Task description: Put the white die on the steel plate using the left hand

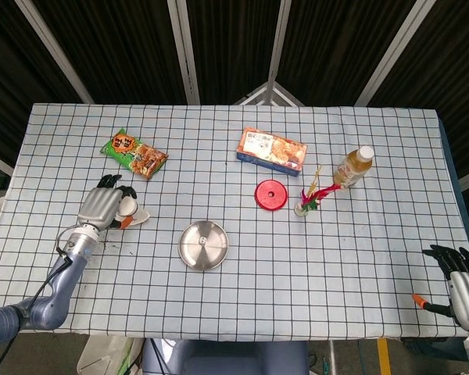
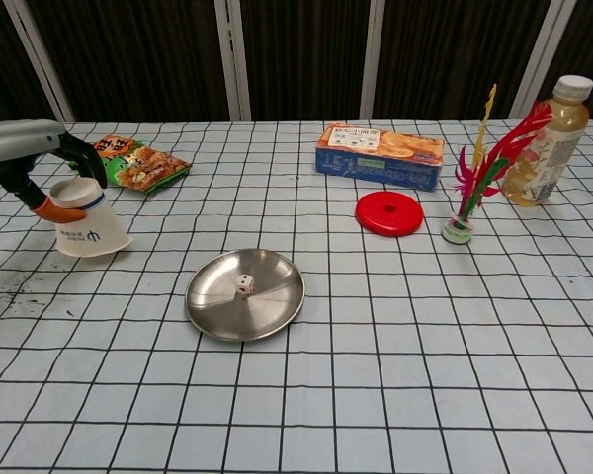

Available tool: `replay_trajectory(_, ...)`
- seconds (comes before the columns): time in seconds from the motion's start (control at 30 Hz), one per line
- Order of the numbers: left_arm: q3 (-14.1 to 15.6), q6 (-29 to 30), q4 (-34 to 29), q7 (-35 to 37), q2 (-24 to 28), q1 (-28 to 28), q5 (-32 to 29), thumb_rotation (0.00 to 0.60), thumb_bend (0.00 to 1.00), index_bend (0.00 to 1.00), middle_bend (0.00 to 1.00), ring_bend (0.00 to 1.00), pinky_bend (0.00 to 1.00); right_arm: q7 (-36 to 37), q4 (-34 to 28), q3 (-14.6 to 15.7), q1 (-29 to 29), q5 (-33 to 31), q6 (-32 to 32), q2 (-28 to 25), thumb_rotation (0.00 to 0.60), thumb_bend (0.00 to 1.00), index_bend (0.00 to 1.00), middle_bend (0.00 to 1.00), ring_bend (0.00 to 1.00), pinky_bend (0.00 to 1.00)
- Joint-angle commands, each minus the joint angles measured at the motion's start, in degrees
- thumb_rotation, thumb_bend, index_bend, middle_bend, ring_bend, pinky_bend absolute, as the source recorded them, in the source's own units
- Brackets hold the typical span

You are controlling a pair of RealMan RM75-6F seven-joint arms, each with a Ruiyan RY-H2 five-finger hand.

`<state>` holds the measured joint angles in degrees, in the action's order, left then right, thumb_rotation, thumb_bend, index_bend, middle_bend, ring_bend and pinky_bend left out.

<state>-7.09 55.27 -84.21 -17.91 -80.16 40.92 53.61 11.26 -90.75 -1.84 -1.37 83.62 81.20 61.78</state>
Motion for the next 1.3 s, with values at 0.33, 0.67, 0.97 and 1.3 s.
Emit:
replay_trajectory(0.33, -0.76, -0.61, -1.64, 2.17, 0.0, 0.05, 3.01, 0.6, 0.07, 0.0, 0.0, 0.0, 0.0, 0.4, 0.08, -0.06, 0.06, 0.08, 0.2, -0.18, 0.6, 0.1, 0.25, 0.19, 0.13, 0.0)
replay_trajectory(0.67, 6.26, 18.55, -20.09, -3.47, 11.52, -11.05, 16.31, 0.6, 0.13, 0.08, 0.02, 0.0, 0.0, 0.31, -0.29, -0.02, 0.16, 0.25, 0.45, -0.31, 0.6, 0.1, 0.25, 0.19, 0.13, 0.0)
replay_trajectory(0.97, 12.84, 37.61, -16.97, -7.05, 9.53, -25.93, 21.01, 0.6, 0.14, 0.15, 0.07, 0.0, 0.0, -0.32, -0.77, 0.08, 0.26, 1.22, 1.31, -0.31, 0.6, 0.1, 0.25, 0.19, 0.13, 0.0)
replay_trajectory(1.3, 11.58, 35.99, -12.45, -3.15, 8.03, -28.07, 19.12, 0.6, 0.16, 0.15, 0.05, 0.0, 0.0, -1.66, -1.04, 0.18, 0.31, 2.04, 2.07, 0.03, 0.6, 0.1, 0.25, 0.19, 0.13, 0.0)
